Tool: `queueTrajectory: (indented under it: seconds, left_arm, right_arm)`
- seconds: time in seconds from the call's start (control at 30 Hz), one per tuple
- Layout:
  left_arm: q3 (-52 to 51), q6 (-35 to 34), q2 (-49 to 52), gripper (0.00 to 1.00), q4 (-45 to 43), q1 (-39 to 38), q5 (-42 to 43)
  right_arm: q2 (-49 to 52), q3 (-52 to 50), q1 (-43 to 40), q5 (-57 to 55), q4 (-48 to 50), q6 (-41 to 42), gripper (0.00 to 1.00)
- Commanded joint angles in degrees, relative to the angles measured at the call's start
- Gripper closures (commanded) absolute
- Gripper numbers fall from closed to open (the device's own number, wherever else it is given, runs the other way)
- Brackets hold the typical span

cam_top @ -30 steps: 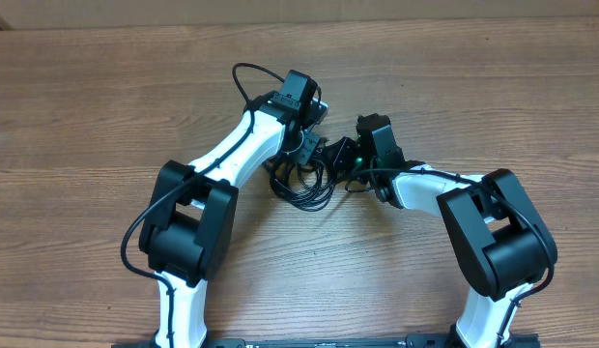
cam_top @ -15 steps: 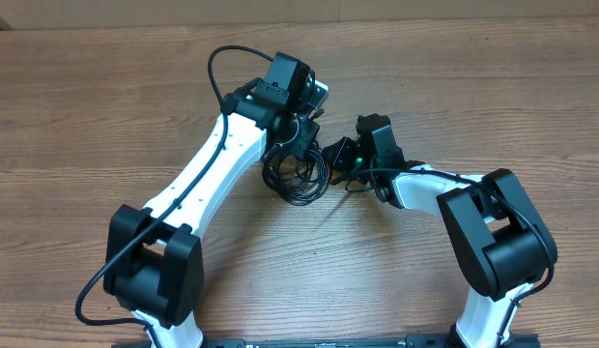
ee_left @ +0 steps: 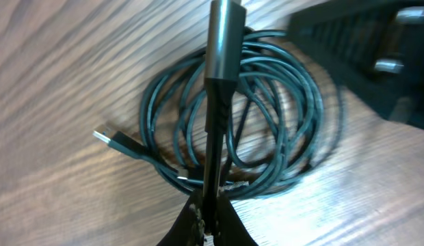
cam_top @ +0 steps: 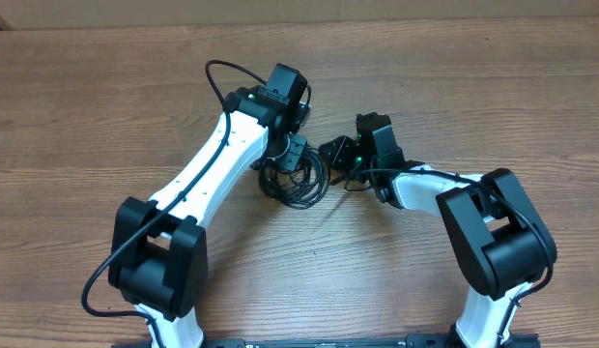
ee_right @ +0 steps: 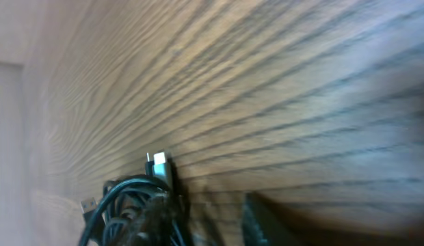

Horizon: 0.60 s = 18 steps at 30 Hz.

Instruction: Untangle cables

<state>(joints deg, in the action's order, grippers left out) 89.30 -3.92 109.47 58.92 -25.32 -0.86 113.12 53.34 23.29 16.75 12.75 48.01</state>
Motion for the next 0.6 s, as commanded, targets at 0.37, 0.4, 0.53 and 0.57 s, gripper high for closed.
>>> queueTrajectory:
  seconds: [0.37,0.4,0.53,0.57]
  left_arm:
    - [0.8,-4.6,0.9,0.96,-0.9,1.0,-5.7]
    - [0.8,-4.6,0.9,0.96,-1.1,1.0,-5.7]
    - [0.8,-4.7,1.1,0.96,-1.5,1.0,-5.5]
    - [0.8,-4.7,1.3,0.96,-1.7,1.0,-5.5]
  right_arm:
    - [0.9,-1.2,-3.1,14.6,3.8,-3.3,0.4]
    - [0.9,-1.2,-3.3,14.6,3.2,-3.3,0.39]
    - [0.9,-1.2,-3.3,14.6,1.2,-3.3,0.38]
    - [0.9,-1.2,-3.3,14.6,0.8,-3.3,0.37]
